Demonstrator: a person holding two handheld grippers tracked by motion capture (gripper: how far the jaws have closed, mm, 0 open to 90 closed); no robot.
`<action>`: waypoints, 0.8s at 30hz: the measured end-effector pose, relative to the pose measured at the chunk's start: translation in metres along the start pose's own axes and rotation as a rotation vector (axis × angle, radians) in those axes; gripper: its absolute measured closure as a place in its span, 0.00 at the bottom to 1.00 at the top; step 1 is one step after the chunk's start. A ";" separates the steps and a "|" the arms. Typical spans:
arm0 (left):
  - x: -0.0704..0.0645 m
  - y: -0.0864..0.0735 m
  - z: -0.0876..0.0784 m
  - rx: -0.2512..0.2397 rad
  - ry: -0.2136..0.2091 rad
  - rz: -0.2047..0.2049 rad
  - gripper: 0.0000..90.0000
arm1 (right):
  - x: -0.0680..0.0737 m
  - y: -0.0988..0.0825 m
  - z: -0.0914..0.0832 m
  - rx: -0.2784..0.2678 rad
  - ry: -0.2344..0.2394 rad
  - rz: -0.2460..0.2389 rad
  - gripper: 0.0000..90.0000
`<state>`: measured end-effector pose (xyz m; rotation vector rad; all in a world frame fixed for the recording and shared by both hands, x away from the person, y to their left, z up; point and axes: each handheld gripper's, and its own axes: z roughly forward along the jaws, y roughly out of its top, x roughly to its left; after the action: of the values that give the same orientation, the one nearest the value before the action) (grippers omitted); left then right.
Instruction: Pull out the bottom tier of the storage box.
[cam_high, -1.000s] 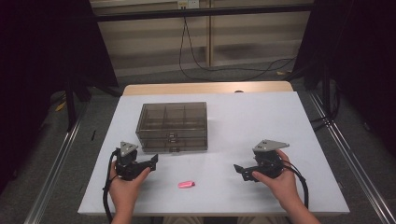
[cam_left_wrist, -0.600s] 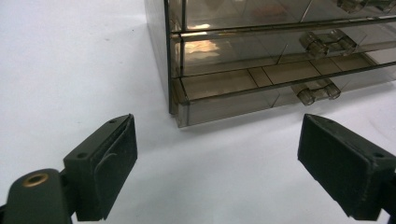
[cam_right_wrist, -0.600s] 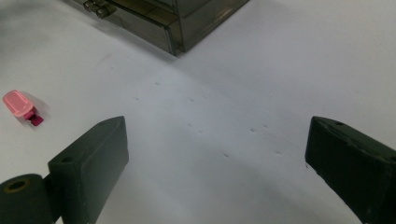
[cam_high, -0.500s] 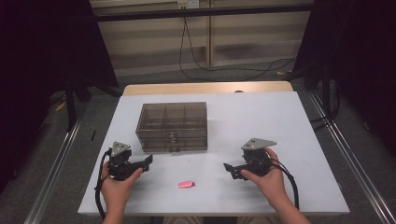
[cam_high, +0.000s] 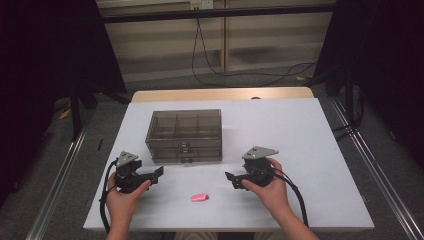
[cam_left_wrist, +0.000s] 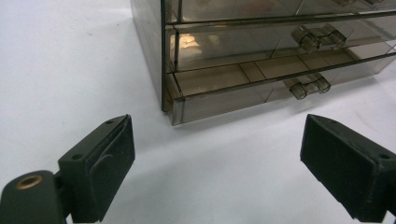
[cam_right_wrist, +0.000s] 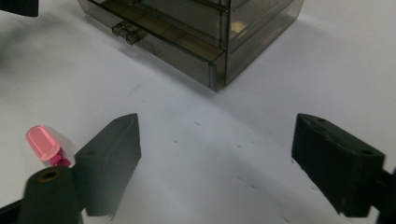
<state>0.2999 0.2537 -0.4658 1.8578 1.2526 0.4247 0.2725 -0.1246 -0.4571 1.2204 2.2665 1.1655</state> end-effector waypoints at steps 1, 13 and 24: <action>0.000 0.000 0.001 0.000 0.000 0.004 0.12 | 0.001 0.000 0.002 -0.004 -0.003 -0.001 0.22; 0.002 0.002 0.008 -0.010 -0.016 0.022 0.28 | 0.005 0.001 0.021 -0.030 0.009 0.019 0.47; 0.003 0.003 0.015 0.000 -0.017 0.031 0.40 | 0.004 0.003 0.033 -0.035 -0.004 -0.006 0.64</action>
<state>0.3132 0.2490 -0.4724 1.8798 1.2133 0.4244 0.2918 -0.1038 -0.4750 1.2014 2.2356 1.1943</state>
